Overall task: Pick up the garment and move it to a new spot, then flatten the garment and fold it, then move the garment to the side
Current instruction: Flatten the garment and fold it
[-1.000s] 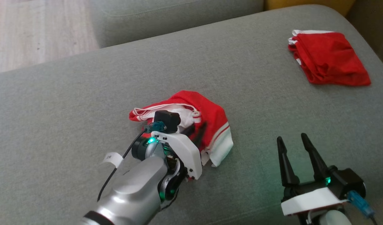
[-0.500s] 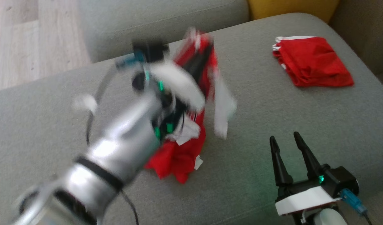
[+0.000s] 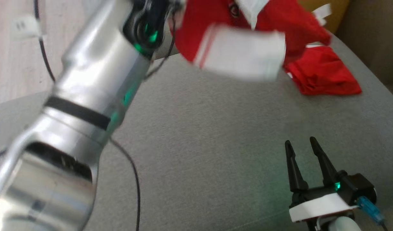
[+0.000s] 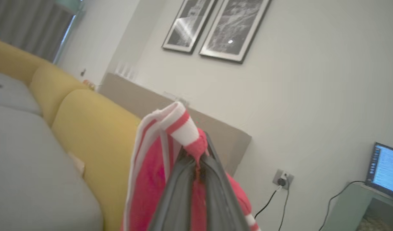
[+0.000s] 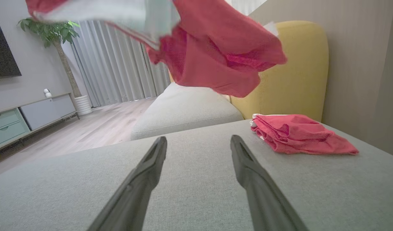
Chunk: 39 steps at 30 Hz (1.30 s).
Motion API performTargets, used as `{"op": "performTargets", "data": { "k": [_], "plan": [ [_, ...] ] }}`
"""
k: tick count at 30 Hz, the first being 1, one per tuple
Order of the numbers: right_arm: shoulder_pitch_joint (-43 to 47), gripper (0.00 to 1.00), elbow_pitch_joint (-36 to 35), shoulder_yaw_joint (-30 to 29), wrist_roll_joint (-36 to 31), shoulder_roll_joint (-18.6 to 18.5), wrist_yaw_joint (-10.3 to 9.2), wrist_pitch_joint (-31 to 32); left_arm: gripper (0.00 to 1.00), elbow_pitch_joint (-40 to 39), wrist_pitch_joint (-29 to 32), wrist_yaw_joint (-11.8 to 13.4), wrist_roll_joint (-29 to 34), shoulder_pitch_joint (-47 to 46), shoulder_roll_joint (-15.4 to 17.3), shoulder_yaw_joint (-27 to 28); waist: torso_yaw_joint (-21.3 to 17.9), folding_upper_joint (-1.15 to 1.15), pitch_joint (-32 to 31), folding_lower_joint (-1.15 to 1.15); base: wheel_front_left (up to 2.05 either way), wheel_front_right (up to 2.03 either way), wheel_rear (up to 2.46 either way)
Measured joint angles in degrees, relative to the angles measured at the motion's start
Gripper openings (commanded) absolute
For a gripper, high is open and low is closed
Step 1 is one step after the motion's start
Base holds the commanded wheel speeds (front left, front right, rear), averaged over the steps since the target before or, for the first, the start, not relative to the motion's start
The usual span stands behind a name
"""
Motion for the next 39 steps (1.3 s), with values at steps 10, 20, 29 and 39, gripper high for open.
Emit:
{"op": "performTargets", "data": {
  "k": [10, 20, 29, 39],
  "plan": [
    [2.0, 1.0, -1.5, -1.4, -0.1, 0.0, 0.01, 0.0, 0.0, 11.8, 1.1, -0.1, -2.1, 31.0, 3.3, -3.9, 6.2, 0.0, 1.0, 0.0, 0.0, 0.0, 0.0],
    [2.4, 1.0, -2.2, -2.5, -0.7, 0.0, 0.01, 0.0, 0.0, 12.2, 0.1, -1.5, 0.7, 32.2, 9.8, -2.9, 9.2, 0.0, 2.7, 0.0, 0.0, 0.0, 0.0],
    [2.5, 1.0, -2.1, -2.8, -1.1, 0.0, 0.01, 0.0, 1.0, 7.5, 0.1, 1.9, 13.2, 27.9, 10.7, 6.5, 10.8, 0.0, 3.1, 0.0, 0.0, 0.0, 0.0],
    [3.1, 1.0, -2.4, -4.8, -1.1, 0.0, 0.01, 0.0, 1.0, -14.0, 0.0, 10.2, 33.5, 52.3, 6.1, 21.4, 13.2, 0.0, 2.3, 0.0, 0.0, 0.0, 0.0]
  ]
}}
